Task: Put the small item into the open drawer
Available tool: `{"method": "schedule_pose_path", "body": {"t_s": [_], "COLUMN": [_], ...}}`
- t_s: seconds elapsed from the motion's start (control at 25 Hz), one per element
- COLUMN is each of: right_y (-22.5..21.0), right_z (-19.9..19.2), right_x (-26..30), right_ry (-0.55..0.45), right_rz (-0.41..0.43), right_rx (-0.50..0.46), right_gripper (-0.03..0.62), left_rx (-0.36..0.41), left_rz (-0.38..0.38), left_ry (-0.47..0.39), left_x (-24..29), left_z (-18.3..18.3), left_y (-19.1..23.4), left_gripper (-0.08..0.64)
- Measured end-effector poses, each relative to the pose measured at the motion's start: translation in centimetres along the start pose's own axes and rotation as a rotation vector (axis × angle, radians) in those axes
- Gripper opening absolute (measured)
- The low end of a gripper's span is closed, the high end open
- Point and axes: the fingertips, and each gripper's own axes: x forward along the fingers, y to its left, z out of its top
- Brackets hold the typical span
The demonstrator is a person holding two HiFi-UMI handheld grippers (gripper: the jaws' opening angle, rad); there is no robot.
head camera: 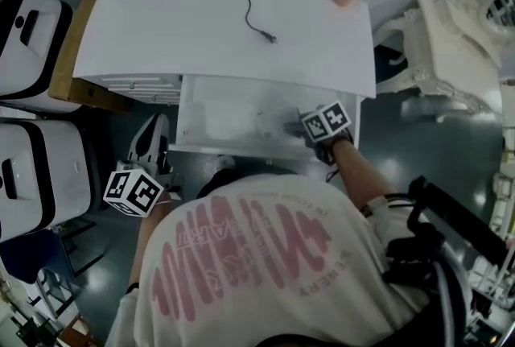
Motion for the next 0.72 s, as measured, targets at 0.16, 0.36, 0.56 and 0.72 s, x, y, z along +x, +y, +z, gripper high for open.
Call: {"method": "schedule_pose_path", "body": {"t_s": [0.16, 0.36, 0.56, 0.72], "right_y": [0.3, 0.4, 0.6, 0.4], "right_z": [-0.1, 0.0, 0.3, 0.3], "right_x": [0.6, 1.1, 1.5, 2.1], "right_ry": [0.019, 0.035, 0.042, 0.058], "right_rz": [0.024, 0.032, 0.043, 0.050], "right_rx": [-0.046, -0.087, -0.116, -0.117], "right_gripper": [0.187, 0.198, 0.204, 0.214], "left_rx": [-0.009, -0.015, -0.005, -0.005], "left_rz": [0.038, 0.080, 0.109, 0.142], "left_ry": [-0.015, -0.020, -0.028, -0.037], "left_x": [-1.3, -2.5, -3.4, -4.2], "left_z": [-0.3, -1.1, -1.1, -1.0], "left_y": [0.1, -0.1, -0.4, -0.2], "left_gripper": [0.029, 0.029, 0.029, 0.029]}}
